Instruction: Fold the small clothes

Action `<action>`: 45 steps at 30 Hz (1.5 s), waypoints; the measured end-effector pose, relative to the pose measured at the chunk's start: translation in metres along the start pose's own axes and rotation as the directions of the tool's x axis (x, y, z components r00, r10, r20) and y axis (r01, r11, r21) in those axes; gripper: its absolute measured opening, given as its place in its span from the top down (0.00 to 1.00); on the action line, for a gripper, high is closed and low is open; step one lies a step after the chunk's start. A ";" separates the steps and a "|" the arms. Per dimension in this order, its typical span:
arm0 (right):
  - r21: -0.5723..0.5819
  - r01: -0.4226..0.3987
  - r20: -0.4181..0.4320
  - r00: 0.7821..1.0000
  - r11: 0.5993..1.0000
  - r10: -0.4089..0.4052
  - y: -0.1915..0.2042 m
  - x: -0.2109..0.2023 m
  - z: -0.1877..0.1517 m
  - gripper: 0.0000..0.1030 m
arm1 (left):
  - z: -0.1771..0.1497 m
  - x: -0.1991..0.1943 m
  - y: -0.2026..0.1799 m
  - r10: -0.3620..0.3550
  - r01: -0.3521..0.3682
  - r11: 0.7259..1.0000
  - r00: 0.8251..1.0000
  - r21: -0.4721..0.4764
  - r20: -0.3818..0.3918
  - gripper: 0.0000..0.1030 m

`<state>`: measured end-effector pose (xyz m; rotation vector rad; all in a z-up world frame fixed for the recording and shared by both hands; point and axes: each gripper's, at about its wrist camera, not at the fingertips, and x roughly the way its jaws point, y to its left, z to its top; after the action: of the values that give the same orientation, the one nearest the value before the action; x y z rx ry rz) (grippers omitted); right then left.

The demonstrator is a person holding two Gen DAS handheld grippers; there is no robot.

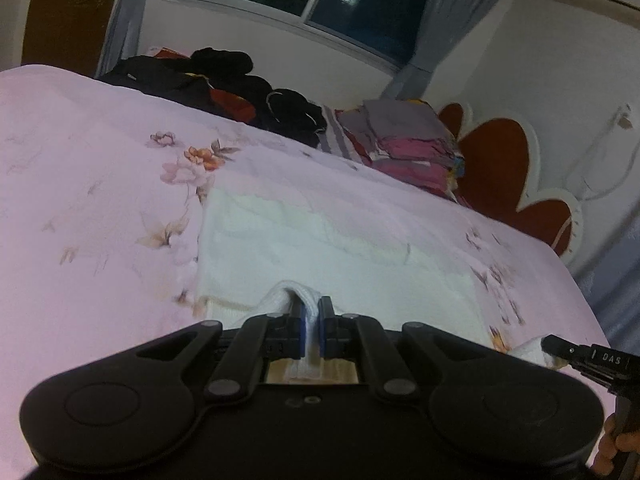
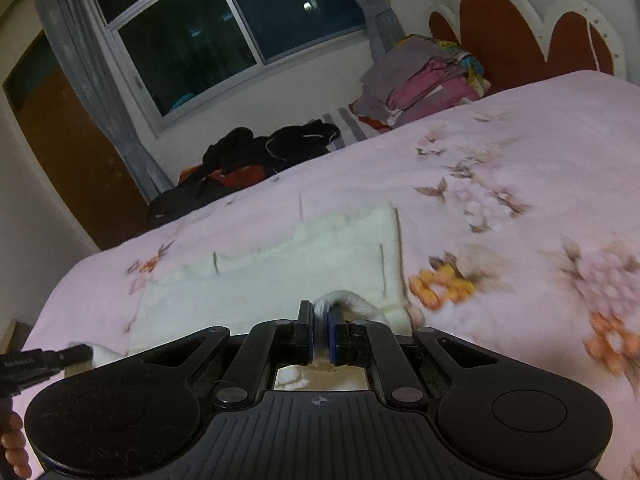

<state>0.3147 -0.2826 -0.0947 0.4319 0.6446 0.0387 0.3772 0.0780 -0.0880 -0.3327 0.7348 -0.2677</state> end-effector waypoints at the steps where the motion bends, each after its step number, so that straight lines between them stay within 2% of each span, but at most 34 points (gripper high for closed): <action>1: 0.007 -0.002 0.004 1.000 1.000 0.002 -0.002 0.009 0.007 0.94 | 0.006 0.006 0.000 0.005 -0.005 1.000 1.000 -0.011 0.006 0.95; 7: 0.054 0.003 -0.007 1.000 0.999 -0.003 -0.015 0.061 0.039 0.94 | 0.038 0.045 0.004 0.052 -0.051 0.997 0.999 -0.053 0.016 0.95; 14: 0.144 0.046 -0.065 0.997 0.988 -0.037 -0.034 0.118 0.055 0.94 | 0.050 0.099 0.010 0.116 -0.121 0.989 0.991 -0.082 -0.061 0.94; 18: 0.146 0.086 -0.102 0.992 0.986 -0.072 -0.039 0.141 0.056 0.94 | 0.057 0.116 0.014 0.192 -0.197 0.977 0.979 -0.074 -0.070 0.85; 20: 0.143 0.097 -0.093 0.992 0.985 -0.084 -0.041 0.146 0.059 0.93 | 0.061 0.119 0.016 0.209 -0.213 0.975 0.976 -0.063 -0.058 0.79; 22: 0.141 0.094 -0.101 0.992 0.986 -0.080 -0.043 0.151 0.061 0.93 | 0.066 0.118 0.019 0.211 -0.214 0.975 0.976 -0.066 -0.048 0.78; 23: 0.135 0.092 -0.102 0.992 0.986 -0.079 -0.043 0.153 0.063 0.89 | 0.069 0.117 0.021 0.201 -0.204 0.976 0.979 -0.071 -0.042 0.75; 25: 0.125 0.099 -0.077 0.993 0.987 -0.090 -0.044 0.152 0.066 0.61 | 0.073 0.113 0.024 0.205 -0.206 0.976 0.978 -0.077 -0.023 0.66; 26: 0.120 0.106 -0.053 0.994 0.987 -0.100 -0.045 0.150 0.067 0.31 | 0.076 0.111 0.026 0.203 -0.203 0.976 0.979 -0.078 -0.011 0.60; 27: 0.112 0.108 -0.029 0.994 0.988 -0.105 -0.045 0.148 0.070 0.25 | 0.077 0.108 0.028 0.202 -0.201 0.976 0.979 -0.081 -0.001 0.56; 31: 0.031 0.106 -0.019 0.994 0.994 -0.106 -0.043 0.149 0.076 0.25 | 0.080 0.110 0.031 0.195 -0.195 0.979 0.981 -0.061 -0.006 0.55; 36: -0.073 0.107 -0.073 0.991 0.992 -0.112 -0.041 0.165 0.066 0.27 | 0.067 0.129 0.020 0.166 -0.163 0.986 0.984 0.048 -0.067 0.55; 37: -0.085 0.102 -0.083 0.991 0.991 -0.109 -0.042 0.169 0.064 0.31 | 0.064 0.134 0.016 0.167 -0.161 0.985 0.982 0.067 -0.084 0.57; 38: -0.097 0.095 -0.100 0.989 0.991 -0.104 -0.043 0.173 0.062 0.43 | 0.062 0.139 0.015 0.170 -0.163 0.984 0.981 0.077 -0.094 0.58; 39: -0.106 0.091 -0.112 0.988 0.990 -0.103 -0.043 0.177 0.061 0.48 | 0.060 0.143 0.014 0.178 -0.170 0.982 0.979 0.085 -0.099 0.60; 40: -0.116 0.089 -0.114 0.988 0.989 -0.103 -0.044 0.180 0.060 0.48 | 0.058 0.146 0.014 0.182 -0.174 0.981 0.978 0.088 -0.100 0.62; 44: -0.168 0.071 -0.127 0.988 0.983 -0.093 -0.042 0.188 0.059 0.50 | 0.055 0.152 0.015 0.181 -0.170 0.980 0.978 0.102 -0.108 0.86; 45: -0.181 0.062 -0.138 0.987 0.982 -0.088 -0.042 0.191 0.059 0.66 | 0.054 0.152 0.015 0.182 -0.171 0.979 0.978 0.107 -0.104 0.93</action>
<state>0.4984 -0.3109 -0.1789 0.2346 0.7938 0.0553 0.5243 0.0490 -0.1482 -0.1586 0.8546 -0.1538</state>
